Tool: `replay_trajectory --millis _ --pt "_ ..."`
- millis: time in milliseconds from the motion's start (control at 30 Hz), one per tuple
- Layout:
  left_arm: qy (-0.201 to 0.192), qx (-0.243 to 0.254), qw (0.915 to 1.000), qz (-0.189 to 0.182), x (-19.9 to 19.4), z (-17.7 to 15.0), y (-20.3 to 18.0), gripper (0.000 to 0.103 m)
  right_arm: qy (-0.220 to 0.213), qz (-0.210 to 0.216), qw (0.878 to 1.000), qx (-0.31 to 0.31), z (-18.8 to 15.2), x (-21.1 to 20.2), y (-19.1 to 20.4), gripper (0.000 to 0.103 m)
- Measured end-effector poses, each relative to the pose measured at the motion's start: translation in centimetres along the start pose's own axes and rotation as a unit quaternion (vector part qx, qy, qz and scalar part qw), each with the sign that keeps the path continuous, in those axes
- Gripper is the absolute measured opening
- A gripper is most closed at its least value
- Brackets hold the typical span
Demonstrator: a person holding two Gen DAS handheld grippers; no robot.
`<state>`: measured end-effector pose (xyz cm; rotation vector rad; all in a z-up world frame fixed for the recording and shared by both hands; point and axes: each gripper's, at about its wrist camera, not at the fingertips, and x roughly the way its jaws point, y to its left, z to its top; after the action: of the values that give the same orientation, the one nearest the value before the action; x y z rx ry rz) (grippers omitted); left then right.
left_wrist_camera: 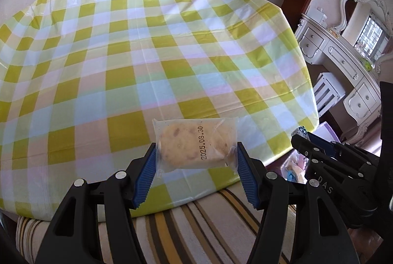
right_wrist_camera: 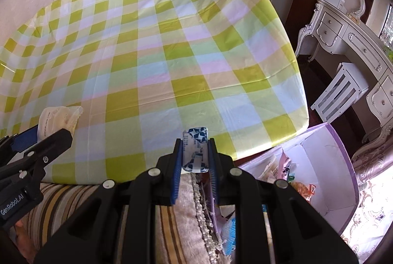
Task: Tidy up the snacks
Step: 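Carry both snacks over the white box and open both tools to drop them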
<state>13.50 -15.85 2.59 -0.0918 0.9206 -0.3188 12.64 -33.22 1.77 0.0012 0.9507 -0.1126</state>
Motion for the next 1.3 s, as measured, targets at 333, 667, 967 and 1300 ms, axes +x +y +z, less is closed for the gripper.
replay_trajectory --millis 333,667,967,1300 --pt "0.036 0.029 0.9956 -0.082 -0.3 -2.4 -6.4 0.060 0.011 -0.040 0.999 0.035 -3.5 -2.3 -5.8 0.020" --pt "0.064 0.080 0.9869 -0.125 0.1 -4.4 -12.1 0.060 0.017 -0.074 0.994 0.083 -7.0 -3.9 -11.9 0.020" --pt "0.086 0.109 0.9791 -0.148 0.9 -5.5 -15.6 0.060 0.023 -0.102 0.988 0.118 -8.8 -4.4 -15.5 0.020" --pt "0.112 0.107 0.9754 -0.157 2.6 -5.7 -16.8 0.060 0.037 -0.125 0.982 0.140 -9.6 -3.7 -18.0 0.020"
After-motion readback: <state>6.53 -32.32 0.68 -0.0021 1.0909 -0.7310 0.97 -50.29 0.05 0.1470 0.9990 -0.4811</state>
